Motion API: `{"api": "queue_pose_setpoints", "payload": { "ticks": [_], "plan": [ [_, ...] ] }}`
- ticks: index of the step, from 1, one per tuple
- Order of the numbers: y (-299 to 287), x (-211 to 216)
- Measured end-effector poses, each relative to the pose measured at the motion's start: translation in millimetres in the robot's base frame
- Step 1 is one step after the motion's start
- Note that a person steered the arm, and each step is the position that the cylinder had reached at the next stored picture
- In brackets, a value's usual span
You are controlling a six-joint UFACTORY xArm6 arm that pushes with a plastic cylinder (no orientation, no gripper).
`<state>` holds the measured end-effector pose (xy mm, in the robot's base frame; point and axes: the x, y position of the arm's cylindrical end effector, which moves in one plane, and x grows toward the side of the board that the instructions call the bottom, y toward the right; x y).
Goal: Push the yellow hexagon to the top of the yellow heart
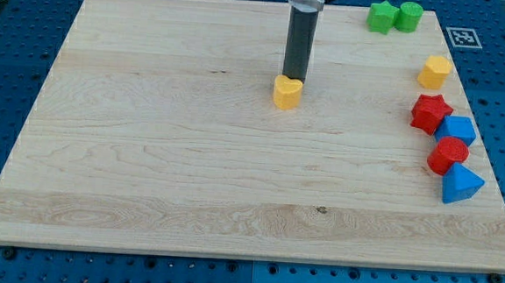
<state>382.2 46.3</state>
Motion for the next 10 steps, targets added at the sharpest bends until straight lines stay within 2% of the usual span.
{"api": "queue_pose_setpoints", "payload": {
  "ticks": [1,2,3,5,7,8,9,10],
  "plan": [
    [-11,7],
    [9,-12],
    [44,-51],
    [131,-88],
    [226,-89],
    [260,-66],
    [263,-23],
    [195,-19]
  ]
}}
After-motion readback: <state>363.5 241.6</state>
